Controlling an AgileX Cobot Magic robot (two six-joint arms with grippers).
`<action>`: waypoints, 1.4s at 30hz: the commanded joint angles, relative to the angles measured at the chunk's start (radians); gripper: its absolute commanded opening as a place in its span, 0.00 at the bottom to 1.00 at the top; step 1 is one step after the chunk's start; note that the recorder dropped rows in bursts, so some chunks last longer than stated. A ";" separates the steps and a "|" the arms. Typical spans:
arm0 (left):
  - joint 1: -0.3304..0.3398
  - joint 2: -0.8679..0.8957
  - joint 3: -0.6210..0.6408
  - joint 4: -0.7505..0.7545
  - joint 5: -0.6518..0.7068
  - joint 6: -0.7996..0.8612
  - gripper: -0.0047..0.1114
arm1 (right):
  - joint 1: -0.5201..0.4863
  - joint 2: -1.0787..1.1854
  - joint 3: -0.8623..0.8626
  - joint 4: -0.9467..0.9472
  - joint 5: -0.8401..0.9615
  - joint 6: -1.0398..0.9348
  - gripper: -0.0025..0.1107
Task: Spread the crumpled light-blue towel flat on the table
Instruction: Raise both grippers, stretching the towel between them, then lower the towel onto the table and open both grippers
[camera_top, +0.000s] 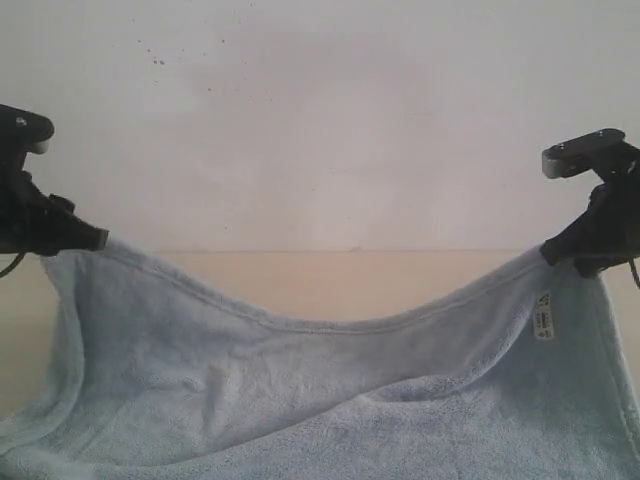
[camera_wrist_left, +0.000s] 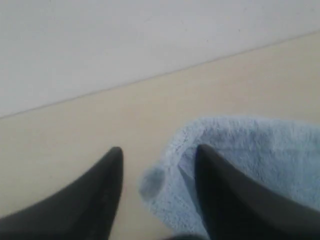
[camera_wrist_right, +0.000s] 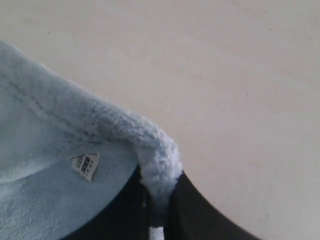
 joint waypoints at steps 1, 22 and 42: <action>0.064 0.154 -0.148 0.000 -0.079 -0.135 0.61 | -0.009 0.075 -0.097 0.016 -0.007 -0.011 0.05; -0.065 -0.246 0.186 0.000 0.078 -0.099 0.47 | -0.009 0.242 -0.480 -0.156 0.100 0.152 0.10; -0.129 -0.468 0.412 0.000 0.138 -0.145 0.47 | -0.009 0.160 -0.477 -0.074 0.232 0.138 0.02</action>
